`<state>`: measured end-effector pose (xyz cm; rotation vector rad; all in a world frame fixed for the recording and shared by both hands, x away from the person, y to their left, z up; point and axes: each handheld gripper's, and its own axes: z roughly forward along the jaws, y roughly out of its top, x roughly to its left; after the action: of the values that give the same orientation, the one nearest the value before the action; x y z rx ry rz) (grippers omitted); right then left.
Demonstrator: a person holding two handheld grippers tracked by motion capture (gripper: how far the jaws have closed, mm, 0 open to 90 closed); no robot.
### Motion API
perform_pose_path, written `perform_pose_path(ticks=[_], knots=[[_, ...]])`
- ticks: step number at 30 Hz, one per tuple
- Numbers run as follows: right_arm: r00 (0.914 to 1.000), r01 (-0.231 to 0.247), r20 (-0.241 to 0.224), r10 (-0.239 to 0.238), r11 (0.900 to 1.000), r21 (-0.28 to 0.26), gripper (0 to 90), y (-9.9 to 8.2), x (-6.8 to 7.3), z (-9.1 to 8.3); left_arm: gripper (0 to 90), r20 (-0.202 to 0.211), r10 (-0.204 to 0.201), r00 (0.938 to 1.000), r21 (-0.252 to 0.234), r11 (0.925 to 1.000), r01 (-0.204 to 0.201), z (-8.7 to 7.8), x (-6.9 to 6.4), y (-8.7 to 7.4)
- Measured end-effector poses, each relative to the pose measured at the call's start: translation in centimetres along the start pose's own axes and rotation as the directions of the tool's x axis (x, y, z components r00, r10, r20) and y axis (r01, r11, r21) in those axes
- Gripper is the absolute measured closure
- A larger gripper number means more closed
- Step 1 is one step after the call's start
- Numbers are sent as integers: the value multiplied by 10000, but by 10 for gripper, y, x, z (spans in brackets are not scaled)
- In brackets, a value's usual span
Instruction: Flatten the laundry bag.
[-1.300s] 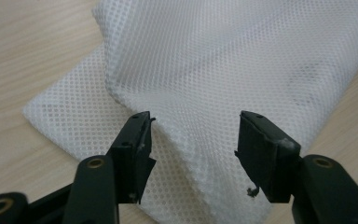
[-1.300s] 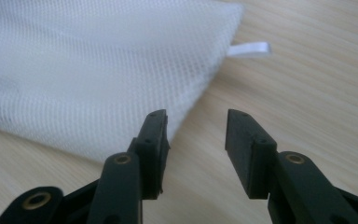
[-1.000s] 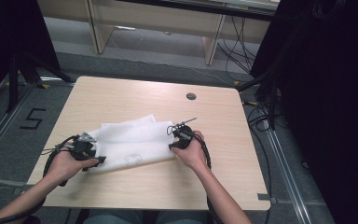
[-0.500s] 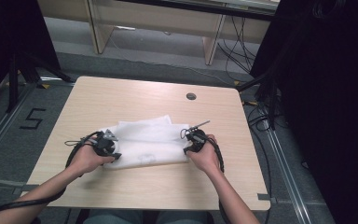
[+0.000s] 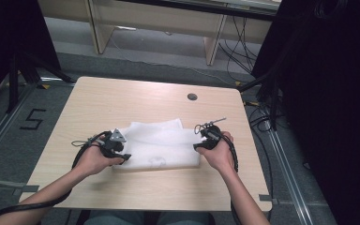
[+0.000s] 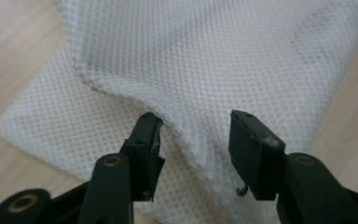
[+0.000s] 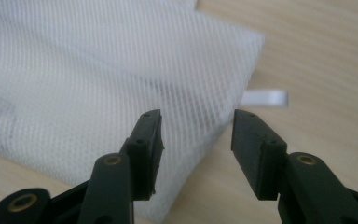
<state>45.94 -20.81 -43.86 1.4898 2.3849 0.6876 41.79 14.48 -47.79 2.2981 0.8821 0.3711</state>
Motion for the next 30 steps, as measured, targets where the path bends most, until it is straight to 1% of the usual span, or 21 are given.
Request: perform_pose_path(ticks=[4,8,10,11,12,13,14,15,16,17,18,19,20,21,22,24,25,26,28,29,30], knots=[[9999,115,-106,-116,9999,-106,529,16,4,8,507,-127,391,9992,-400,9984,-396,-7,-11,7],[9992,294,-264,-298,9994,-162,512,22,10,18,508,-100,487,9988,-583,9971,-492,-12,-14,10],[9970,175,-755,-181,9998,-84,503,26,15,25,511,-132,707,9974,-602,9956,-714,-14,-14,11],[9958,103,-912,-91,9999,124,497,28,21,33,515,-132,811,9966,-564,9951,-817,-14,-14,11],[9956,460,-814,-456,9989,30,496,28,22,38,515,-93,786,9969,-585,9952,-790,-13,-14,11],[9955,476,-829,-464,9988,127,493,29,23,41,515,-93,786,9969,-585,9952,-790,-13,-14,11],[9952,109,-980,-71,9992,380,491,30,26,41,513,27,663,9978,-607,9960,-660,-14,-13,11],[9950,103,-994,-65,9992,383,489,30,27,43,510,52,484,9988,-694,9964,-479,-17,-12,13],[9950,103,-994,-65,9992,383,489,30,27,43,498,52,484,9988,-694,9964,-479,-17,-12,13],[9951,-81,-983,125,9989,457,486,30,29,44,498,168,503,9986,-822,9954,-488,-19,-8,15],[9952,256,-956,-222,9991,350,482,29,27,46,481,256,363,9990,-767,9965,-342,-21,-3,17],[9939,197,-1096,-143,9987,477,485,28,29,47,463,349,125,9993,-741,9972,-99,-21,0,18],[9944,292,-1031,-230,9979,584,494,27,30,48,454,288,98,9995,-729,9973,-77,-22,7,21],[9909,498,-1284,-411,9966,652,550,24,33,49,440,203,-152,9997,-780,9968,167,-21,14,23],[9909,498,-1284,-411,9966,652,550,24,33,49,435,203,-152,9997,-780,9968,167,-21,14,23],[9875,595,-1486,-530,9974,399,681,20,38,48,414,242,-333,9992,-578,9977,347,-16,29,29],[9856,736,-1560,-657,9962,457,726,18,39,47,411,278,-304,9991,-463,9984,317,-15,35,31],[9832,714,-1708,-644,9968,353,765,16,42,46,405,250,-524,9983,-469,9975,535,-13,38,33],[9776,930,-1927,-851,9951,325,826,14,48,44,375,218,-665,9975,-310,9973,671,-7,46,37],[9776,930,-1927,-851,9951,325,826,14,48,44,366,218,-665,9975,-310,9973,671,-7,46,37],[9754,1011,-2014,-899,9938,459,846,12,52,42,366,256,-845,9961,-200,9962,851,-3,49,39]])
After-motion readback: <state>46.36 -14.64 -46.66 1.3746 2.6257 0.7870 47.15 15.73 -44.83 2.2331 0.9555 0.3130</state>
